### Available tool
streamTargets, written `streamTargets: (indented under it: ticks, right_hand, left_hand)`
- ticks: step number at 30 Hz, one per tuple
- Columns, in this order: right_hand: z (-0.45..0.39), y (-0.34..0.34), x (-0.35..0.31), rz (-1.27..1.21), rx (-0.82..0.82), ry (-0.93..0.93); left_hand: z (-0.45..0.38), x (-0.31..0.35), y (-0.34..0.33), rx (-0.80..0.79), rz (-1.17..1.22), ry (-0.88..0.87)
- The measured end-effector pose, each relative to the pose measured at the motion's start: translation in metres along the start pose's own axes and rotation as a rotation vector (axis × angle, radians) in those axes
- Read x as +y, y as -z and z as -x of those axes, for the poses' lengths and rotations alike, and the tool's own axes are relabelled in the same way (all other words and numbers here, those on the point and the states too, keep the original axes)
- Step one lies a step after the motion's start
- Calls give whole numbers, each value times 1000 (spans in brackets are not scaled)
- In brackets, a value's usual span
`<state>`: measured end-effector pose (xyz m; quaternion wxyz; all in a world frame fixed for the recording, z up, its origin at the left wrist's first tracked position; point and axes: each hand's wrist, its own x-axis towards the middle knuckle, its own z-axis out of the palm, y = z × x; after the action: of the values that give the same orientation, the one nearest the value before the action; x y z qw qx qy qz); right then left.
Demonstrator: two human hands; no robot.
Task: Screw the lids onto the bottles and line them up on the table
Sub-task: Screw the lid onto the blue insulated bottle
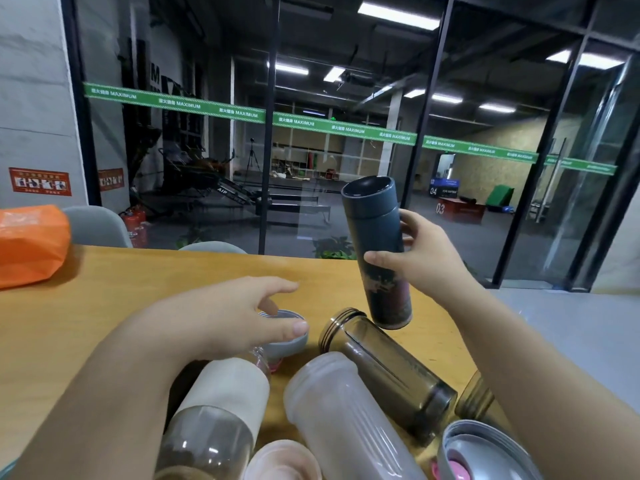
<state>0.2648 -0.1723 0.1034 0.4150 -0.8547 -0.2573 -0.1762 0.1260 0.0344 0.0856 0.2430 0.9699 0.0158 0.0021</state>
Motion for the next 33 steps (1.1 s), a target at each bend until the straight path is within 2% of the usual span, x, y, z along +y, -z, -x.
streamTargets:
  ticks: [8, 14, 33]
  right_hand:
    - [-17, -26, 39, -94, 127, -190]
    - [-21, -34, 57, -153, 181, -315]
    - [-29, -40, 67, -64, 139, -365]
  left_hand:
    - [1, -5, 0, -39, -40, 100]
    - [-1, -4, -2, -60, -71, 110]
    - [-5, -7, -4, -87, -104, 129]
